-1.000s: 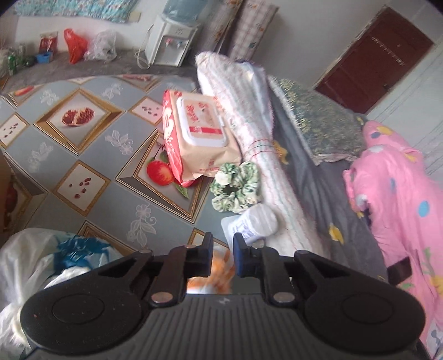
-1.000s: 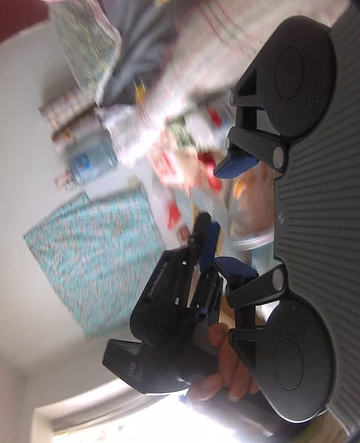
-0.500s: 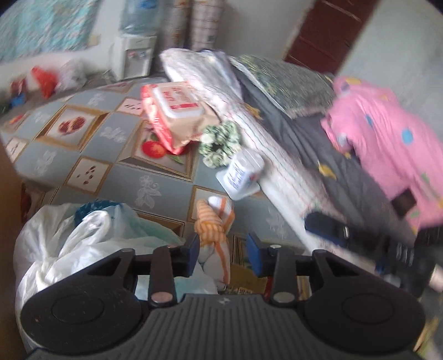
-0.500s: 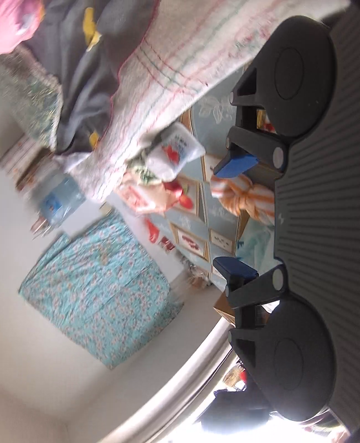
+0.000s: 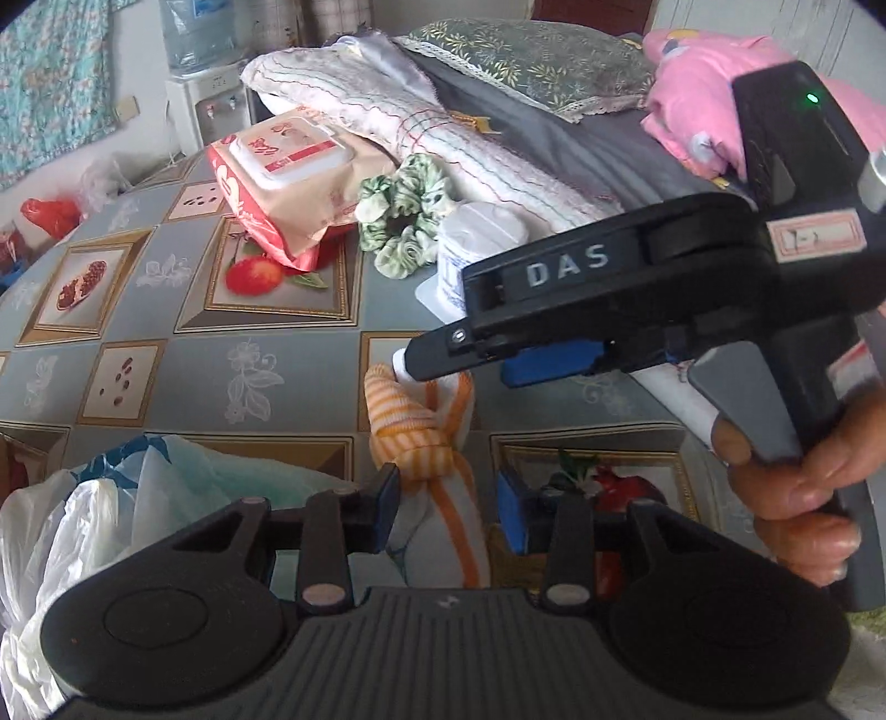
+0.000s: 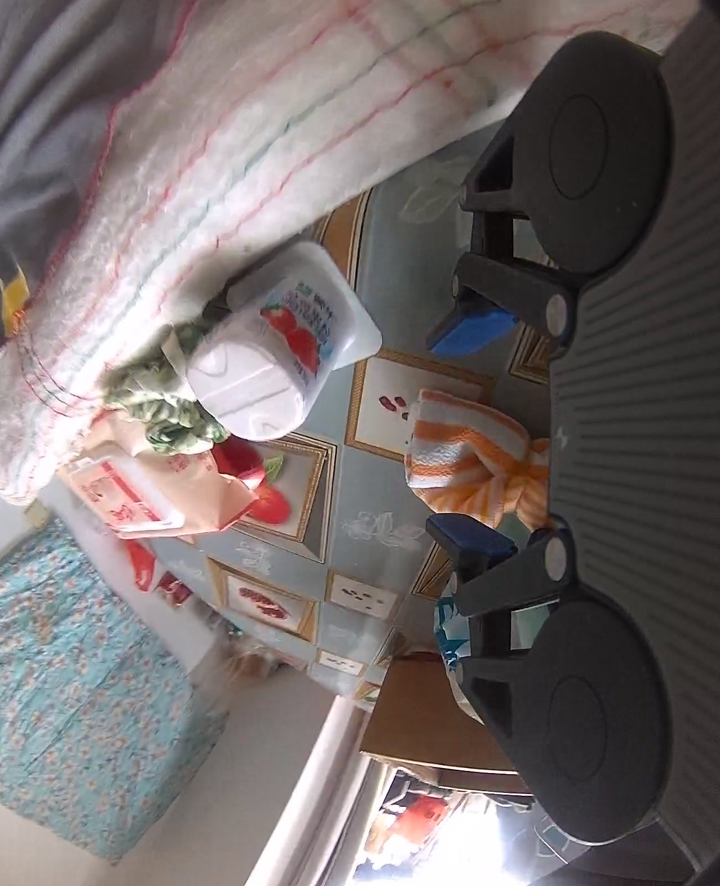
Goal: Organize soft objects
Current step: 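Close the right gripper on the orange-and-white striped towel, then lift the striped towel with the right gripper and carry it over the box, then lower the striped towel into the box and open the right gripper, then move the right tool back to the gold paper package on the table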
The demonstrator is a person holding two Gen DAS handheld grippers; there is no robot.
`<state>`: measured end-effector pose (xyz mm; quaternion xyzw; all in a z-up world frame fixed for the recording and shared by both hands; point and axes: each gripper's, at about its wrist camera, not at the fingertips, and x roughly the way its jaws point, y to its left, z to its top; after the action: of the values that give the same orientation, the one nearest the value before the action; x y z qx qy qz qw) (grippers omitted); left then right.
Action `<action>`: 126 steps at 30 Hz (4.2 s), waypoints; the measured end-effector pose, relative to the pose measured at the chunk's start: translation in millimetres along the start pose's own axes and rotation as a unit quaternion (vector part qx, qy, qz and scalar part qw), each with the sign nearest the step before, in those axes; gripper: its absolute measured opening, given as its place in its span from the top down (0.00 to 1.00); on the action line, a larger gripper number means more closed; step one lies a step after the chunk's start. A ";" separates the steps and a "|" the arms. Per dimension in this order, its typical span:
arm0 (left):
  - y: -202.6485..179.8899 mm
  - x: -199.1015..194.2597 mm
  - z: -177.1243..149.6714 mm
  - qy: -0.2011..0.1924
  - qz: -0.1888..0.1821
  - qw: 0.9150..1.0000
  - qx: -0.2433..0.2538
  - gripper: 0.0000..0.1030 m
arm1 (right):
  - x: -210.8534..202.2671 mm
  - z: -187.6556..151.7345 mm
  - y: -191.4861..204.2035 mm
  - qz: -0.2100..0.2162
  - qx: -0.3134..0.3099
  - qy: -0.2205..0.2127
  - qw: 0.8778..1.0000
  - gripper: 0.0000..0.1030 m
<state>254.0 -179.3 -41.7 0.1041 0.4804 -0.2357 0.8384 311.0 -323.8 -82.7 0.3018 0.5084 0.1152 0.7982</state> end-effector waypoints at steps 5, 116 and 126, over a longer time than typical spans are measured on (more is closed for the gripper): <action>0.5 5.0 -0.1 0.002 0.005 1.000 0.003 0.62 | 17.5 1.7 4.1 0.025 0.004 0.022 0.999 0.44; 93.5 -275.4 -271.5 -0.316 0.154 0.902 -0.250 0.10 | -94.9 -217.3 211.1 0.267 -0.152 -0.065 0.949 0.24; 12.5 -212.5 -236.6 -0.295 0.075 0.944 -0.129 0.10 | -148.2 -255.1 69.9 0.132 -0.110 -0.179 0.969 0.24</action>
<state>-9.5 -10.8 17.0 -0.0433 0.2291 -0.1286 0.9639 27.2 -248.1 -7.6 0.2926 0.2971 0.2190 0.8821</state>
